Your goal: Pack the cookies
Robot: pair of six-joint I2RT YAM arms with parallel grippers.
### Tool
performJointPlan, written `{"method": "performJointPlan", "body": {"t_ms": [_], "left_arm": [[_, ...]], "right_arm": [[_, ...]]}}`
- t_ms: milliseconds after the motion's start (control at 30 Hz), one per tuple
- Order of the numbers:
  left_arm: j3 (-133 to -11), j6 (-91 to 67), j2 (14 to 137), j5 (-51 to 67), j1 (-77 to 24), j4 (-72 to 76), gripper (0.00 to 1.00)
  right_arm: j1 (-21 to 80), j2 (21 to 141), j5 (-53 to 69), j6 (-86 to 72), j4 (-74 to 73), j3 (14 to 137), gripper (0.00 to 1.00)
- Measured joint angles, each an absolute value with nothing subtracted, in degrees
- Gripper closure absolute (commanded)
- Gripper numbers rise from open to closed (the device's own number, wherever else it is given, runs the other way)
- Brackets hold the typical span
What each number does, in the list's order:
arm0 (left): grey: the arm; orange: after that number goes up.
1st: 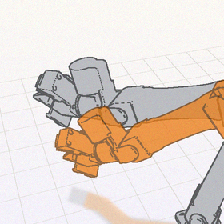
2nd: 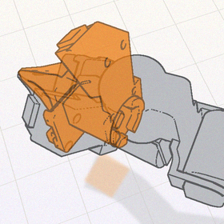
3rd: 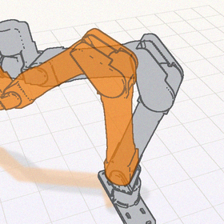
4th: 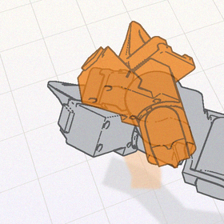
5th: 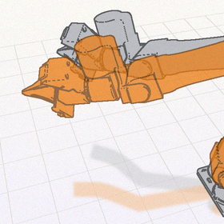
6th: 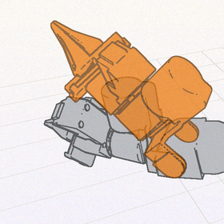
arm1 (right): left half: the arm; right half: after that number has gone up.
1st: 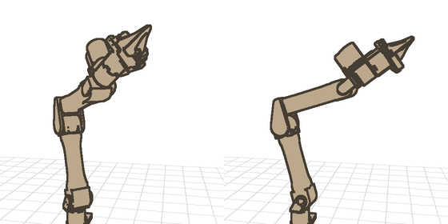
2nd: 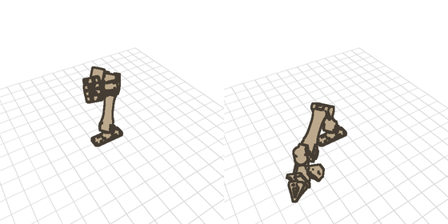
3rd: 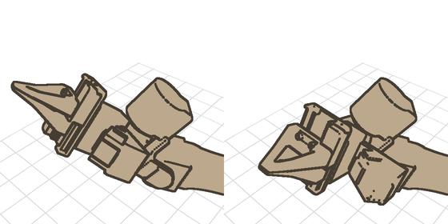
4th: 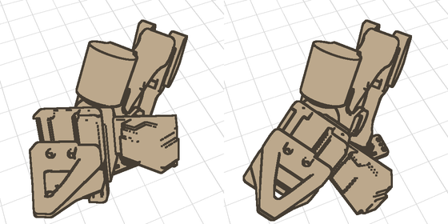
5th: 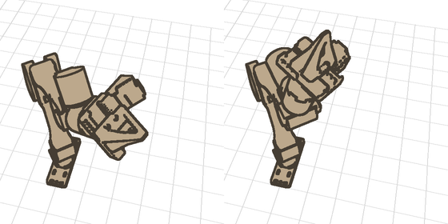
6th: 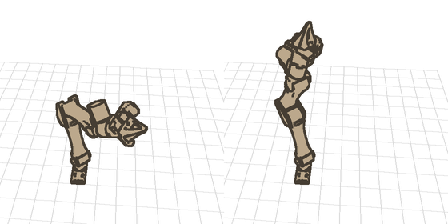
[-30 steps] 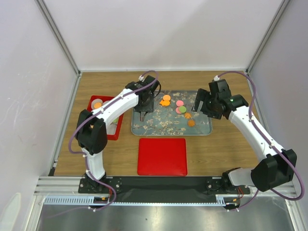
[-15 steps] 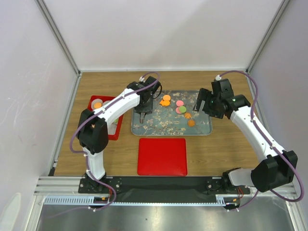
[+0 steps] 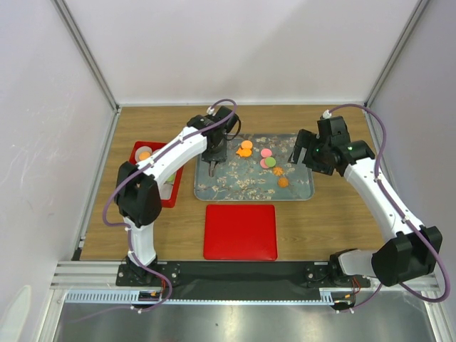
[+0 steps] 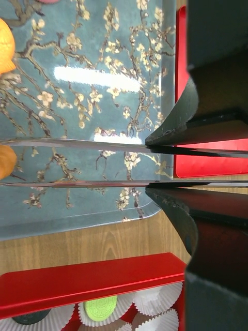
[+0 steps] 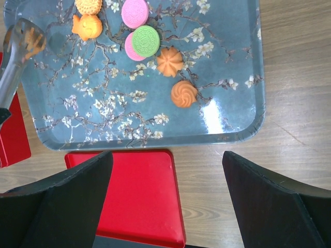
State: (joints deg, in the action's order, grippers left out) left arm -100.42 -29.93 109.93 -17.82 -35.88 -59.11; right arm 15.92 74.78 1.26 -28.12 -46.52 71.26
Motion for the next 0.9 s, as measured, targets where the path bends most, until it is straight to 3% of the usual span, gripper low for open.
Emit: {"method": "performJointPlan", "body": {"t_ms": [433, 900], "left_arm": [[-101.0, -30.0, 107.4, -18.4, -35.9, -61.5, 0.62], [-92.7, -33.6, 88.2, -21.0, -35.9, -66.2, 0.60]], "right_arm": [[15.0, 74.4, 2.0, -27.3, -46.5, 71.3, 0.05], [15.0, 74.3, 3.0, -27.2, -46.5, 71.3, 0.05]]}}
